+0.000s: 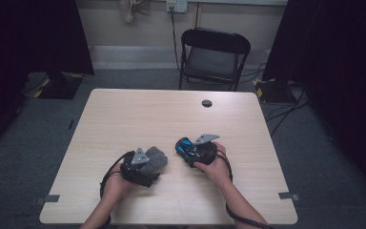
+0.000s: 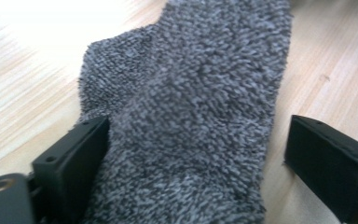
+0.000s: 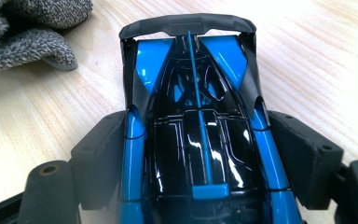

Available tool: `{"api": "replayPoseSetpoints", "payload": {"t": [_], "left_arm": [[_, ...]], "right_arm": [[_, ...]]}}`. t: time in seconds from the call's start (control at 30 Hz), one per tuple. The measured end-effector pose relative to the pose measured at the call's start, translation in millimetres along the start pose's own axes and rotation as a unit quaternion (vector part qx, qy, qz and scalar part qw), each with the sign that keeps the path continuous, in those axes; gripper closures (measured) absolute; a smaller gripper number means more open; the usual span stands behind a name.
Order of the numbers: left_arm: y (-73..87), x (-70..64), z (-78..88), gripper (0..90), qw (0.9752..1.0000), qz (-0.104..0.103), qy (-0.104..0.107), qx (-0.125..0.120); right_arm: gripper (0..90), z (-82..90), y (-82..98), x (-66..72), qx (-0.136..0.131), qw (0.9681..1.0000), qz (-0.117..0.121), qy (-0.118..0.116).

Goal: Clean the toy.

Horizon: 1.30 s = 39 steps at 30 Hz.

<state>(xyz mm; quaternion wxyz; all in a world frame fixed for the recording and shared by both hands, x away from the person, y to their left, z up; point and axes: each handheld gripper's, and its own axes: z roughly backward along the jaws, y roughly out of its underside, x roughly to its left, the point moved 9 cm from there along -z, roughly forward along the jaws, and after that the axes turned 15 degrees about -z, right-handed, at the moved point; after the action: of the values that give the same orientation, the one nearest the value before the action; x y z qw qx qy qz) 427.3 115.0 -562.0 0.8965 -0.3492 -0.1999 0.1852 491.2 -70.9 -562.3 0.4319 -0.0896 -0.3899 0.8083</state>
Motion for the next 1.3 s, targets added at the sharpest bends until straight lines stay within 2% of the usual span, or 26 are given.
{"api": "replayPoseSetpoints", "payload": {"t": [0.57, 0.63, 0.67, 0.73, 0.83, 0.93, 1.13, 1.23, 1.3], "left_arm": [[-0.2, 2.3, 1.1, 15.1, 0.9998, 0.010, -0.018, -0.004], [0.3, 3.6, 1.7, 15.8, 0.9998, 0.004, -0.021, -0.001], [-0.2, 2.7, 1.5, 16.1, 0.9997, 0.009, -0.021, -0.004], [0.3, 2.5, 2.2, 19.2, 0.9996, 0.015, -0.022, -0.005], [0.8, 4.0, 3.2, 23.9, 0.9994, 0.019, -0.027, -0.007], [1.8, 5.4, 4.2, 27.8, 0.9994, 0.019, -0.030, -0.007], [2.7, 8.5, 5.9, 36.5, 0.9988, 0.024, -0.042, -0.005], [2.0, 10.2, 6.3, 42.1, 0.9981, 0.039, -0.047, -0.007], [2.5, 12.2, 7.0, 44.5, 0.9979, 0.039, -0.052, -0.002]], "right_arm": [[22.1, -0.5, 0.3, -0.4, -0.005, 1.0000, -0.007, 0.002], [22.0, -1.0, -0.1, -0.3, -0.005, 0.9999, -0.009, 0.004], [22.0, -1.3, -0.5, -0.2, -0.005, 0.9999, -0.008, 0.003], [21.3, -2.1, -1.2, -0.1, -0.007, 0.9999, -0.011, 0.006], [23.5, -2.9, -3.1, 1.2, -0.003, 1.0000, -0.003, 0.008], [24.2, -3.5, -9.0, 4.6, -0.012, 0.9999, 0.009, 0.006], [23.7, -7.5, -17.2, 7.8, -0.005, 1.0000, 0.003, 0.003], [22.4, -11.9, -16.6, 8.3, -0.005, 1.0000, -0.005, -0.001], [22.4, -13.7, -16.9, 8.7, -0.007, 0.9999, 0.006, 0.006]]}}
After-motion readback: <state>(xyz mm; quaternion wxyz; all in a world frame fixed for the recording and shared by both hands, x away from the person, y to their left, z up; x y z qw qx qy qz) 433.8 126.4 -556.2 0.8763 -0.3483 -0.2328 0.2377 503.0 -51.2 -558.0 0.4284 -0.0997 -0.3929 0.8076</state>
